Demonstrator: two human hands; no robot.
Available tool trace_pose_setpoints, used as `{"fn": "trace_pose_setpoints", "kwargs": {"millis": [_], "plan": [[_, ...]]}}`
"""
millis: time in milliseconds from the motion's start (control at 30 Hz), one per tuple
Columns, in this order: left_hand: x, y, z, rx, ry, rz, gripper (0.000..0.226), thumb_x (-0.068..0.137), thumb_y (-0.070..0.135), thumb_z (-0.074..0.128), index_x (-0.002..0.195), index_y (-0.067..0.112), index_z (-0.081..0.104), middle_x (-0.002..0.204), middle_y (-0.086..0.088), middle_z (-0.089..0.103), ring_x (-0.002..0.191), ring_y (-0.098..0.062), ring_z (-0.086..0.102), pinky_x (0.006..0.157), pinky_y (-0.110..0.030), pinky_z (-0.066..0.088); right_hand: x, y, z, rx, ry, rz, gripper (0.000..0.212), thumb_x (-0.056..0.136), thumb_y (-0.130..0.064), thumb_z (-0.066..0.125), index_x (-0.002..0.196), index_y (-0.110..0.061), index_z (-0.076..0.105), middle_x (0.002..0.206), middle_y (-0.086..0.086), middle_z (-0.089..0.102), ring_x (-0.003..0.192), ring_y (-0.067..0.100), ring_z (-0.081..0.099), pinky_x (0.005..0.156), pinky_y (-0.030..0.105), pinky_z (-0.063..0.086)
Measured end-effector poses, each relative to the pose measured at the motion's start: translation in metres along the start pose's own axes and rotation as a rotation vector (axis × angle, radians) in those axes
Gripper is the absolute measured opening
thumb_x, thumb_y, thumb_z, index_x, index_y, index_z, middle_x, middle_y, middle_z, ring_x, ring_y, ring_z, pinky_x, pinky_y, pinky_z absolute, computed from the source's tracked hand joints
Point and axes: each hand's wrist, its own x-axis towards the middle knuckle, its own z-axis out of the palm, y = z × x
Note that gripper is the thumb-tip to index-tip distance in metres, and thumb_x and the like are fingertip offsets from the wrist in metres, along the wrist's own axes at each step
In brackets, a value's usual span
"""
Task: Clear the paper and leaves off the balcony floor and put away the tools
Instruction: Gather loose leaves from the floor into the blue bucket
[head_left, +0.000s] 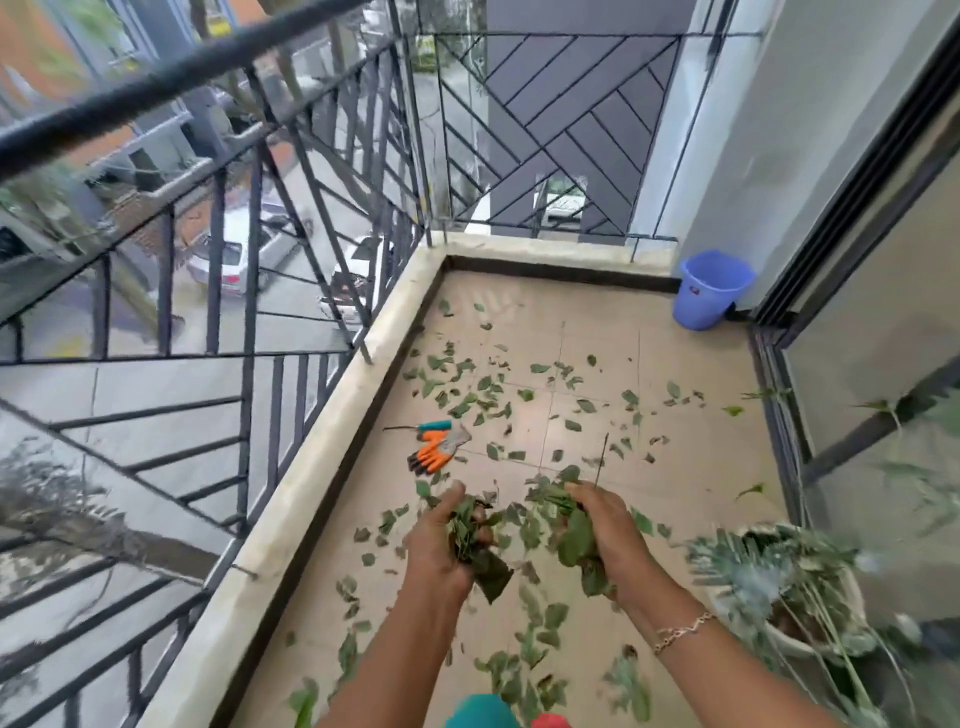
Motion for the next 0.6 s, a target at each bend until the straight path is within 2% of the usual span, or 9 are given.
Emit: {"fn": "trace_pose_setpoints", "kwargs": {"millis": [100,167,300,433,500,600], "plan": [[0.034,0.016,0.026,0.007,-0.007,0.001,0.013,0.086,0.012,0.056,0.076,0.01,0.047,0.046,-0.005,0.048,0.031,-0.013,0.044,0.032,-0.013,0.035,0.03,-0.022,0.006,-0.01,0.016,-0.032,0.014,0.094,-0.018,0.051,0.093,-0.006,0.059,0.076,0.007,0.06,0.063,0.014,0.056,0.044,0.014,0.042],[0.062,0.03,0.045,0.016,-0.03,0.002,0.014,0.09,0.012,0.053,0.077,0.01,0.047,0.045,-0.004,0.048,0.031,-0.013,0.044,0.031,-0.014,0.035,0.056,-0.043,0.015,-0.008,0.006,-0.068,0.018,0.094,-0.018,0.051,0.1,-0.004,0.059,0.082,0.005,0.059,0.068,0.011,0.053,0.045,0.013,0.043],[0.129,0.083,0.088,0.092,-0.048,0.004,0.008,0.092,0.009,0.052,0.084,0.009,0.049,0.05,-0.005,0.049,0.033,-0.012,0.046,0.03,-0.017,0.035,0.119,-0.092,0.049,0.031,0.056,-0.088,0.012,0.094,-0.01,0.049,0.088,-0.007,0.059,0.072,-0.001,0.054,0.064,0.008,0.048,0.038,0.006,0.037],[0.191,0.144,0.129,0.19,-0.052,-0.03,0.011,0.092,0.008,0.051,0.082,0.01,0.048,0.06,-0.008,0.042,0.035,-0.014,0.043,0.031,-0.018,0.035,0.176,-0.14,0.081,0.048,0.082,-0.071,0.014,0.095,-0.01,0.046,0.089,-0.007,0.058,0.073,-0.001,0.054,0.063,0.007,0.047,0.04,0.006,0.037],[0.216,0.168,0.152,0.216,-0.093,-0.071,0.012,0.092,0.009,0.051,0.08,0.011,0.048,0.058,-0.007,0.042,0.035,-0.015,0.042,0.031,-0.018,0.035,0.198,-0.163,0.089,0.078,0.121,-0.049,0.013,0.095,-0.011,0.047,0.088,-0.006,0.058,0.068,0.001,0.053,0.061,0.011,0.049,0.042,0.01,0.04],[0.248,0.187,0.196,0.244,-0.125,-0.107,0.019,0.094,0.012,0.049,0.074,0.012,0.048,0.054,-0.005,0.045,0.037,-0.014,0.041,0.032,-0.016,0.034,0.23,-0.192,0.087,0.151,0.148,-0.035,0.016,0.094,-0.015,0.049,0.086,-0.006,0.059,0.064,0.007,0.054,0.056,0.018,0.05,0.055,0.025,0.04]]}}
